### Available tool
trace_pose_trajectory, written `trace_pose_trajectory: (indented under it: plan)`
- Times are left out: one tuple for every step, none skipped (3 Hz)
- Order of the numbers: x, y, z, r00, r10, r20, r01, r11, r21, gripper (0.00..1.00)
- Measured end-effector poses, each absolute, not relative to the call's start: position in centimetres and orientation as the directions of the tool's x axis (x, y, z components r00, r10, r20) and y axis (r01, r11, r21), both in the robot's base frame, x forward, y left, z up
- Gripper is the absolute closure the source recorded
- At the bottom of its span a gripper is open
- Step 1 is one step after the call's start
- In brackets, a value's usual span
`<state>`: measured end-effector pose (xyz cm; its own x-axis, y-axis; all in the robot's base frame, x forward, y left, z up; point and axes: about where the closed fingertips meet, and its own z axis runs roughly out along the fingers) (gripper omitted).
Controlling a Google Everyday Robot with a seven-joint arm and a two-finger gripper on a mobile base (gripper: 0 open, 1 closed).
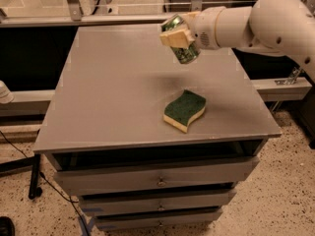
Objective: Place green can upright
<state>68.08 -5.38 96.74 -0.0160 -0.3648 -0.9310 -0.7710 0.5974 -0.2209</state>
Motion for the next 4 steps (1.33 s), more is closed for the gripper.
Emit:
trace_pose_trajectory:
  plan:
    - [67.3,-9.6,99.7,0.021,-0.418,-0.908,-0.729,0.615,-0.3,1.0]
    - [66.5,-14.6,102.9,0.075,-0.373,-0.925,-0.689,0.651,-0.319,1.0]
    - [65.9,-18.6,103.8,0.122,-0.215,-0.969,-0.672,0.701,-0.24,1.0]
    - [66.1,-20.3,103.1,0.138,-0.039,-0.99,-0.684,0.719,-0.123,1.0]
